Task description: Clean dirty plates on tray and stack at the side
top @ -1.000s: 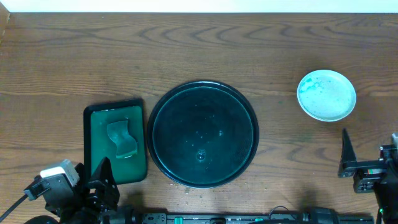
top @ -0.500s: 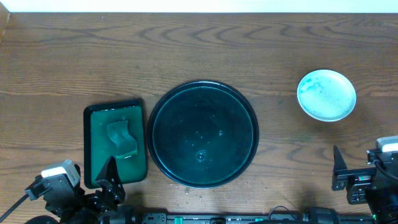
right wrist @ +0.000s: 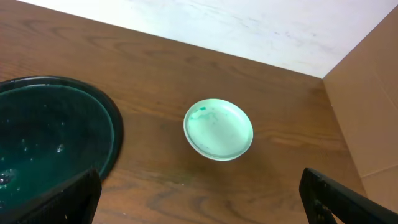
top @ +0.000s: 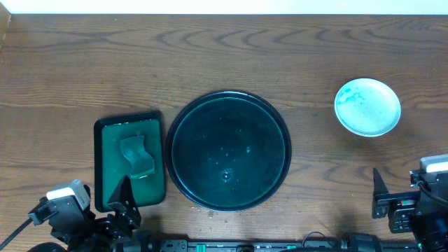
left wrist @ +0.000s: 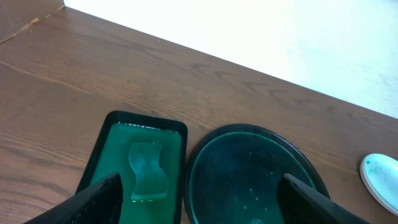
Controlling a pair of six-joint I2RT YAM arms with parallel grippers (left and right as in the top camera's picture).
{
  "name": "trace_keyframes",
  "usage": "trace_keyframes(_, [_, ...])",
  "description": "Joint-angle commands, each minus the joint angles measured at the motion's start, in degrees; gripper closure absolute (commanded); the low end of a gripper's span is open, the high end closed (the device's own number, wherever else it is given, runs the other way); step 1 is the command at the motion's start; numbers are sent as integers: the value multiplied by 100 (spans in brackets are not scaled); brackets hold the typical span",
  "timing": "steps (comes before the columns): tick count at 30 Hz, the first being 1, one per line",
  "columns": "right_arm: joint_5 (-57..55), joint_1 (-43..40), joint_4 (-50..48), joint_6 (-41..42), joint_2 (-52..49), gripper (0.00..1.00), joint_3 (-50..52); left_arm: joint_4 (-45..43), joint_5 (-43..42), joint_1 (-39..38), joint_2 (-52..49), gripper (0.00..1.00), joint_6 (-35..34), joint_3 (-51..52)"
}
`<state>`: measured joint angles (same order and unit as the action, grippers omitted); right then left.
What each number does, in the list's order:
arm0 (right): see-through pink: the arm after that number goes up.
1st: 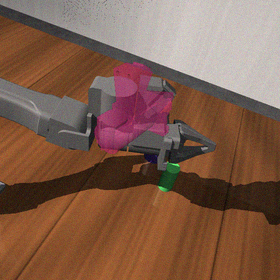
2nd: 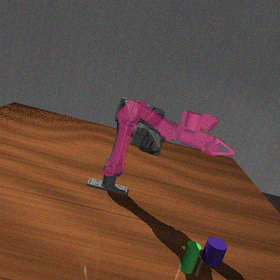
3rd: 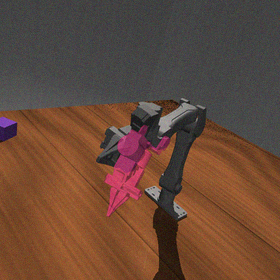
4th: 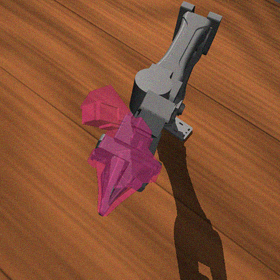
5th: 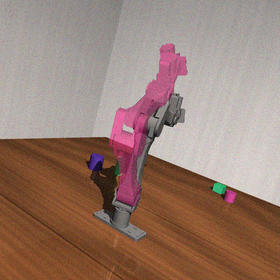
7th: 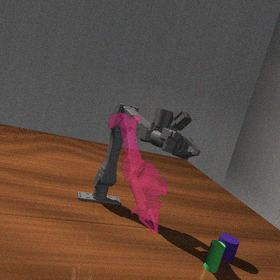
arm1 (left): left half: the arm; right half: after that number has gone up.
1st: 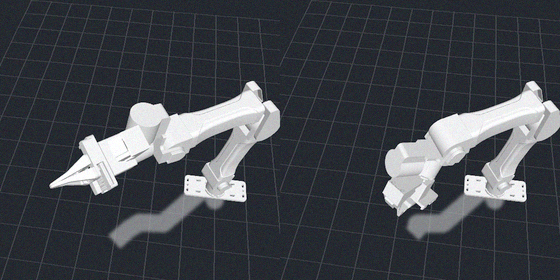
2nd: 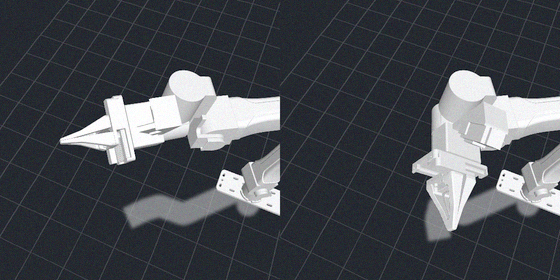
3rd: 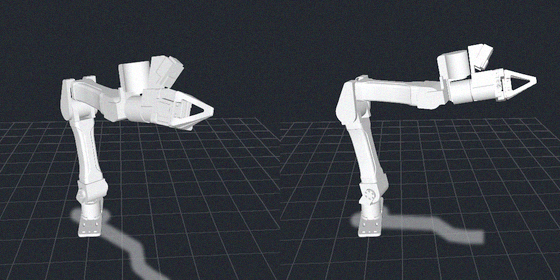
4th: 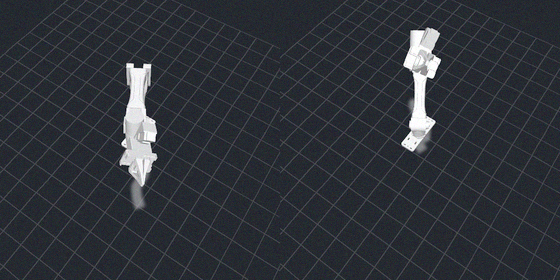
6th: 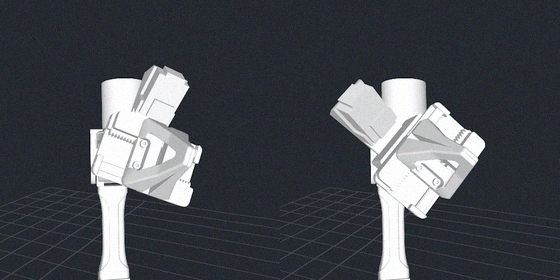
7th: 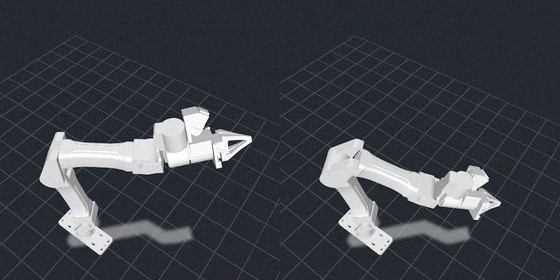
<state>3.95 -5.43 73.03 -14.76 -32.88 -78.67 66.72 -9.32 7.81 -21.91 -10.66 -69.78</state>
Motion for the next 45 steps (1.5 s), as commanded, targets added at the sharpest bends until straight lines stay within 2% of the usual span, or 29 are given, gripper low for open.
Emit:
trace_keyframes(1, [-66,70,11,-7,-35,1,0,13,-70,9,0,20,33,-57])
trace_keyframes(38, [-66,70,11,-7,-35,1,0,13,-74,-11,15,20,33,24])
trace_keyframes(41, [-66,70,11,-7,-35,1,0,-271,-55,-146,175,20,33,249])
trace_keyframes(45, [-66,70,11,-7,-35,1,0,-1355,-59,-361,737,20,31,997])
